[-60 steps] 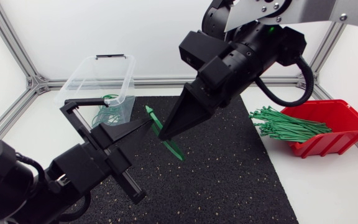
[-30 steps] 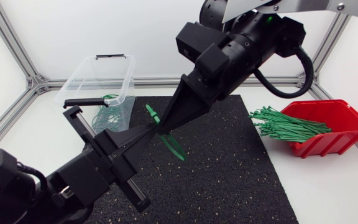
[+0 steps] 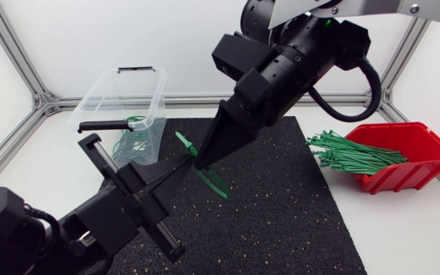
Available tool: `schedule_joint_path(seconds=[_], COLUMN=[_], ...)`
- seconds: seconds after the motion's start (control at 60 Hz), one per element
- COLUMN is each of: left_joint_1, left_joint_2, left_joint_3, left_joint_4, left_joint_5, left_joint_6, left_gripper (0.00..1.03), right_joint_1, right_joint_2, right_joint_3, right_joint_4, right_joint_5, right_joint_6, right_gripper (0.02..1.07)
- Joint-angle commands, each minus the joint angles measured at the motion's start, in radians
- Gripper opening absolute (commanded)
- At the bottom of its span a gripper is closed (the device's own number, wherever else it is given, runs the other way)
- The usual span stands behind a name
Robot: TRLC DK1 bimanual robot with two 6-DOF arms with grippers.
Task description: Take a green cable tie from the red box, thread the tail through the head to close it, then place it in the transparent bin on the left.
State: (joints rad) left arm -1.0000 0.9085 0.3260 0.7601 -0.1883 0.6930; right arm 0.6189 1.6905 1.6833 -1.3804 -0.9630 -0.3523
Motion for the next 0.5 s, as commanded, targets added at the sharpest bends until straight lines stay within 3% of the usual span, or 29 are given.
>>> schedule_joint_path(seconds=[0.0,0.483], left_joint_1=[-0.022,-0.052], left_joint_2=[-0.02,-0.022], left_joint_3=[-0.015,-0.015], left_joint_4=[0.025,0.018], left_joint_5=[0.012,-0.017], left_joint_6=[0.026,0.023], left_gripper=[0.04,0.04], right_joint_1=[0.007,0.025], right_joint_2=[-0.005,-0.043], right_joint_3=[0.013,-0.02], right_joint_4=[0.023,0.152], right_joint_5=[0.026,0.06], right_joint_6=[0.003,0.108], right_gripper=[0.07,0.07])
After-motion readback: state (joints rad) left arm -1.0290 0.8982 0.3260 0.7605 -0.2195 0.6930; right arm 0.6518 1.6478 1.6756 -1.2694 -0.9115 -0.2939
